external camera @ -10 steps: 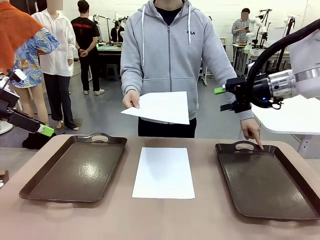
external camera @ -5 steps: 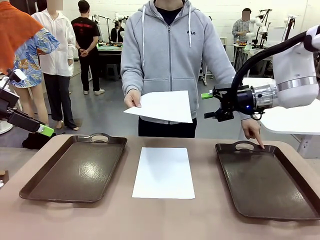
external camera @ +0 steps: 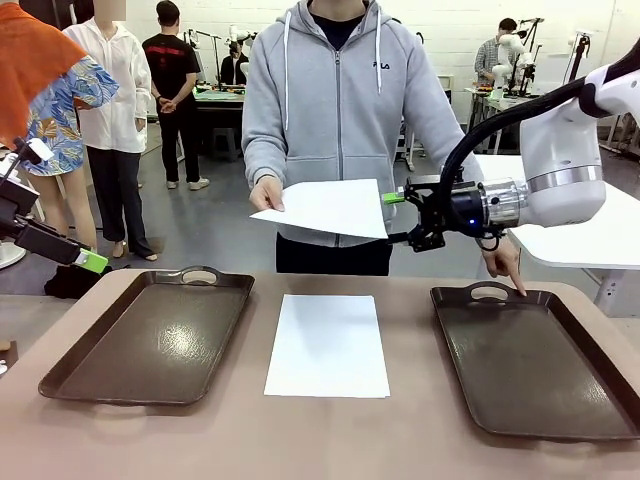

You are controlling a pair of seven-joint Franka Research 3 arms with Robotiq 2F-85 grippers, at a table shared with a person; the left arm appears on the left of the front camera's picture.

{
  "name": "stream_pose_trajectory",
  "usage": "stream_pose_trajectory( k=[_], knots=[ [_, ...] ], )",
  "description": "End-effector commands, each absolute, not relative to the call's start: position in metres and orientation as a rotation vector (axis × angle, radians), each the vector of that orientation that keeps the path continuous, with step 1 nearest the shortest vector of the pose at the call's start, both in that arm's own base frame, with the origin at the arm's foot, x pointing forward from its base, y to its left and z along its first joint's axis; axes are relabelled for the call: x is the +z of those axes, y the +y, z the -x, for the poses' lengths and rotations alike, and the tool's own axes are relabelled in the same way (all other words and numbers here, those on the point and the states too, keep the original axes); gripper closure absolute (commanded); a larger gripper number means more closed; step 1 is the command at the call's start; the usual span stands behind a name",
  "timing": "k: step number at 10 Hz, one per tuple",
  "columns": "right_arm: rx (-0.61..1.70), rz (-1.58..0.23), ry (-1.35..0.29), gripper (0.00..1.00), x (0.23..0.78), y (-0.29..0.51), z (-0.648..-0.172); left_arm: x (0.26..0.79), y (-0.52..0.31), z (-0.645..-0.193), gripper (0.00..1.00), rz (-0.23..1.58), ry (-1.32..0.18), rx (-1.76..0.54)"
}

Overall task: Sort the A4 documents.
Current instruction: Receive the A4 Paper.

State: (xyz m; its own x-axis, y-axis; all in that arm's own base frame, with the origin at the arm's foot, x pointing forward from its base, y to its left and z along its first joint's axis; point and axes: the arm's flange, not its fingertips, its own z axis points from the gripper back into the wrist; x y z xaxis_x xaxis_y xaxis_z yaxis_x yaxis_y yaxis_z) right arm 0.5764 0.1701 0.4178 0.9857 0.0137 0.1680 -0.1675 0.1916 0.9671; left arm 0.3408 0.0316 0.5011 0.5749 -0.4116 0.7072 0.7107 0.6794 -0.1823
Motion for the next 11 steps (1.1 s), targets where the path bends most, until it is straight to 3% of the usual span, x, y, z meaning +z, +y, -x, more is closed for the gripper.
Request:
stream_pose_trajectory(
  k=[1, 11],
  knots=[
    [0.099, -1.431, -0.113, 0.0, 0.421, 0.185, -0.589, 0.5, 0.033, -0.342, 0.0, 0.501, -0.692, -0.697],
    [0.048, -1.55, -0.026, 0.0, 0.423, 0.217, -0.591, 0.5, 0.033, -0.342, 0.0, 0.501, -0.692, -0.697]
  ],
)
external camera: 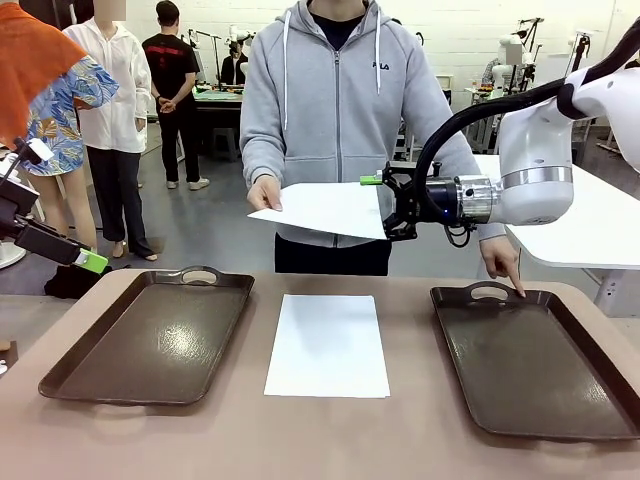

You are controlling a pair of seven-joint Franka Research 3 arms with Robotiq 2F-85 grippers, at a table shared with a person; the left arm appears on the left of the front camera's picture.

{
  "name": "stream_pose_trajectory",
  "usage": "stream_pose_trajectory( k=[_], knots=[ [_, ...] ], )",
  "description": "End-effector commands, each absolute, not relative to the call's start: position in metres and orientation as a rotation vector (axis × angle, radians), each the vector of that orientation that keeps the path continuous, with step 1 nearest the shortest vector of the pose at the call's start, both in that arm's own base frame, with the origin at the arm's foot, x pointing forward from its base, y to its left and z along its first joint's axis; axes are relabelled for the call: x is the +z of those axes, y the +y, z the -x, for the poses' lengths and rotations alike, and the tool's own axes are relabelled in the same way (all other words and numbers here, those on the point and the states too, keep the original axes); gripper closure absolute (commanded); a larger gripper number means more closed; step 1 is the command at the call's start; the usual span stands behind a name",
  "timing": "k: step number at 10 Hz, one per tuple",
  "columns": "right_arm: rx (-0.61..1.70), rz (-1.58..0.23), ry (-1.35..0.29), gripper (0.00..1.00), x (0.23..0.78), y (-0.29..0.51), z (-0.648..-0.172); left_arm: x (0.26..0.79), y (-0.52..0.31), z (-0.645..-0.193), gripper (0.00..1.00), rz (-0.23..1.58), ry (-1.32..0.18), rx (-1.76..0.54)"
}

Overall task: Sort the A4 documents.
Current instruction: Receive the A4 Paper.

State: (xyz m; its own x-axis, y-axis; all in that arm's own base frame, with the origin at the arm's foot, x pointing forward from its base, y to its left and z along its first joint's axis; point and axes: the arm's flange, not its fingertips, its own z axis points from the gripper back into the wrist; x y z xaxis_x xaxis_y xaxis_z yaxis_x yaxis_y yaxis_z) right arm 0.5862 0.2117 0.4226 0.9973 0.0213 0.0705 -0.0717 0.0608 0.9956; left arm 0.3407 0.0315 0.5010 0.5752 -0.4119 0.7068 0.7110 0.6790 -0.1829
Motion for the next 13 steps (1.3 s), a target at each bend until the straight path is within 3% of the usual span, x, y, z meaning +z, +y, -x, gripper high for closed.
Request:
stream_pose_trajectory(
  k=[1, 3, 13],
  knots=[
    [0.052, -1.553, -0.023, 0.0, 0.4222, 0.2183, -0.5885, 0.5005, 0.0325, -0.3415, 0.0, 0.501, -0.692, -0.697],
    [0.05, -1.547, -0.02, 0.06, 0.4194, 0.2194, -0.585, 0.5005, 0.0325, -0.3415, 0.0, 0.501, -0.692, -0.697],
    [0.031, -1.55, -0.021, 0.97, 0.4213, 0.2196, -0.5829, 0.5005, 0.0325, -0.3415, 0.0, 0.501, -0.692, -0.697]
  ],
)
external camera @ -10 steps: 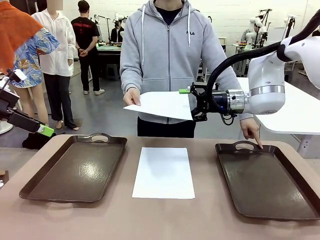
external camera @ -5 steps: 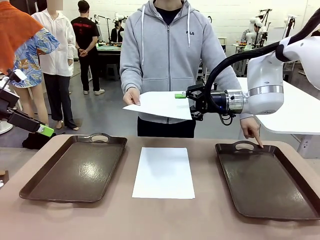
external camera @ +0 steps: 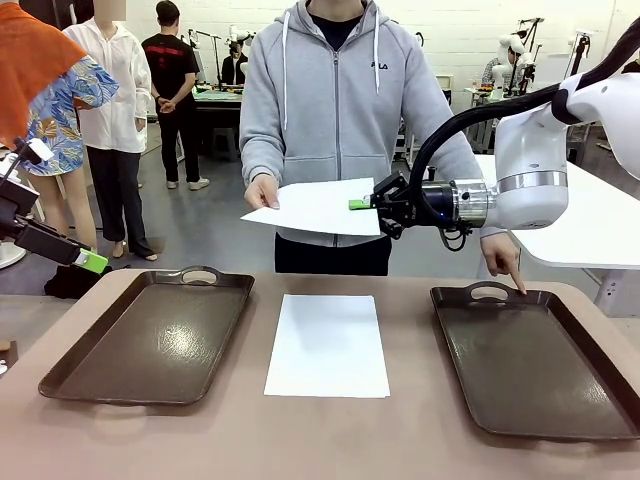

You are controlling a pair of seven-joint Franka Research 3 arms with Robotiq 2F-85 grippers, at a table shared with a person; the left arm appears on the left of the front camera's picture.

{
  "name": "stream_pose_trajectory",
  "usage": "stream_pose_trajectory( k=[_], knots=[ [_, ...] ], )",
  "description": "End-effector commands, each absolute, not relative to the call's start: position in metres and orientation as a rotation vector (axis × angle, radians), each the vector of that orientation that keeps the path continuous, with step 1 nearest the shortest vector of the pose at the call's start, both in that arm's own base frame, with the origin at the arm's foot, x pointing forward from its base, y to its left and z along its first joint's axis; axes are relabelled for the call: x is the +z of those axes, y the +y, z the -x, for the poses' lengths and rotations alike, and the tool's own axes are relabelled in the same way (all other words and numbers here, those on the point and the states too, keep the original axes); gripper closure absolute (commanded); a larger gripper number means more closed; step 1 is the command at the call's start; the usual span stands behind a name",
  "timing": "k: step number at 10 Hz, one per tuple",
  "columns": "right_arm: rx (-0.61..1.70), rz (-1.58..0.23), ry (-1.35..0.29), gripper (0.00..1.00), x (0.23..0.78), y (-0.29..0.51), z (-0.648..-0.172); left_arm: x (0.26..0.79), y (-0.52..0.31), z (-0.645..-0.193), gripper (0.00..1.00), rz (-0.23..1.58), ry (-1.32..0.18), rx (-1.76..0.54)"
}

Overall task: Sort the A4 documents.
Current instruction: Receive the A4 Paper.

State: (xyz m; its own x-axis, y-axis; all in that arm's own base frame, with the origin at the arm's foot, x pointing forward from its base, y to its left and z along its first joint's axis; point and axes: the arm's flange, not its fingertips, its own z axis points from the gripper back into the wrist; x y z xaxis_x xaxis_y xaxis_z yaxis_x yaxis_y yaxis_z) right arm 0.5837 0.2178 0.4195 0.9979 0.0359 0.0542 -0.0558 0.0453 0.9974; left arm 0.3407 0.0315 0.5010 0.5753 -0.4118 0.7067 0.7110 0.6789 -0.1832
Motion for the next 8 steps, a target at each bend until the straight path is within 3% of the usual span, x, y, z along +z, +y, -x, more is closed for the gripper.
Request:
stream_pose_trajectory(
  k=[1, 6, 8],
  knots=[
    [0.029, -1.55, -0.02, 1.0, 0.4212, 0.2195, -0.5834, 0.5005, 0.0325, -0.3415, 0.0, 0.501, -0.692, -0.697],
    [0.079, -1.546, 0.058, 1.0, 0.4246, 0.2191, -0.5803, 0.5005, 0.0325, -0.3415, 0.0, 0.501, -0.692, -0.697],
    [0.058, -1.524, -0.006, 1.0, 0.4195, 0.2174, -0.5838, 0.5005, 0.0325, -0.3415, 0.0, 0.501, -0.692, -0.697]
  ],
)
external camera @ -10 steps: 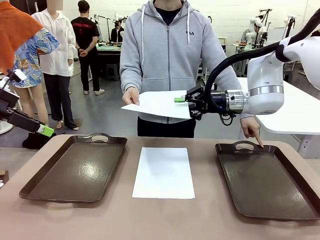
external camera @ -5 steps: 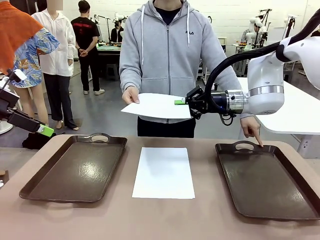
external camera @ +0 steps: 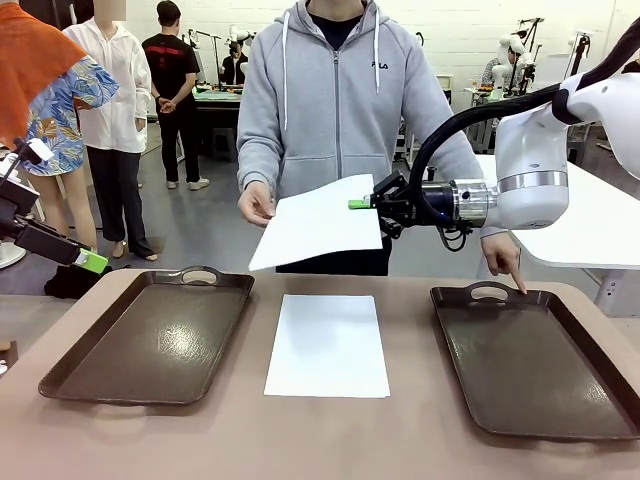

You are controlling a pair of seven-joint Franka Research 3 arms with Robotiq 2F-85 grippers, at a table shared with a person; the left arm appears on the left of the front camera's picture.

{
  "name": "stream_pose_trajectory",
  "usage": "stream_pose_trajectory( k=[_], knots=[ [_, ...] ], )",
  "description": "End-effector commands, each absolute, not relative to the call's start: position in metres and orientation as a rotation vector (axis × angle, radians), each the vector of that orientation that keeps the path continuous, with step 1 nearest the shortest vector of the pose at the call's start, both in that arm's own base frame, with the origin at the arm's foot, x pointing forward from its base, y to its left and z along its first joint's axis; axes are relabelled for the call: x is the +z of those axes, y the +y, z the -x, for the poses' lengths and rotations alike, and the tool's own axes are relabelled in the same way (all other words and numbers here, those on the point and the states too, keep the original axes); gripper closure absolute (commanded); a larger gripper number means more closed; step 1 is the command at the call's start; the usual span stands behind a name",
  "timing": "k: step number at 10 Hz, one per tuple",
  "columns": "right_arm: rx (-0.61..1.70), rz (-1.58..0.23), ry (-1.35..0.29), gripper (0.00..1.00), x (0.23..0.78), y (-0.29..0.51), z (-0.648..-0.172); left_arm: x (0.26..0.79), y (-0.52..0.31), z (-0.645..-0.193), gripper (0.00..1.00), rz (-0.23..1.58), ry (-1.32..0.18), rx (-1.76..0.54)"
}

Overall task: Sort the A4 documents.
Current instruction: Receive the A4 Paper, then place the A4 Paper in the designated Handle tray.

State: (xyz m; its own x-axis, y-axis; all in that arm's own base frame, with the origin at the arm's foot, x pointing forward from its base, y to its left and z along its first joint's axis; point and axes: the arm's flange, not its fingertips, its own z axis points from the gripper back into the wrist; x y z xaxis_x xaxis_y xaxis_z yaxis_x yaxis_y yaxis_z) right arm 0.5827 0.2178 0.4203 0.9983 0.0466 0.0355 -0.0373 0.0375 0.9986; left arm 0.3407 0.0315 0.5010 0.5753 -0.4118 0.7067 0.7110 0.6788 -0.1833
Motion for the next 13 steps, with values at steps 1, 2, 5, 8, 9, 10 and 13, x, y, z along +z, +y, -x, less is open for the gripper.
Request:
stream_pose_trajectory(
  k=[1, 2, 5, 8, 9, 10, 13],
  knots=[
    [0.058, -1.524, -0.006, 1.0, 0.42, 0.217, -0.584, 0.5, 0.033, -0.342, 0.0, 0.501, -0.692, -0.697],
    [0.058, -1.524, -0.006, 1.0, 0.42, 0.217, -0.584, 0.5, 0.033, -0.342, 0.0, 0.501, -0.692, -0.697],
    [0.058, -1.524, -0.006, 1.0, 0.42, 0.217, -0.584, 0.5, 0.033, -0.342, 0.0, 0.501, -0.692, -0.697],
    [0.058, -1.524, -0.006, 1.0, 0.42, 0.217, -0.584, 0.5, 0.033, -0.342, 0.0, 0.501, -0.692, -0.697],
    [0.058, -1.524, -0.006, 1.0, 0.42, 0.217, -0.584, 0.5, 0.033, -0.342, 0.0, 0.501, -0.692, -0.697],
    [0.058, -1.524, -0.006, 1.0, 0.42, 0.217, -0.584, 0.5, 0.033, -0.342, 0.0, 0.501, -0.692, -0.697],
    [0.094, -1.463, -0.022, 0.99, 0.439, 0.213, -0.565, 0.5, 0.033, -0.342, 0.0, 0.501, -0.692, -0.697]
  ],
)
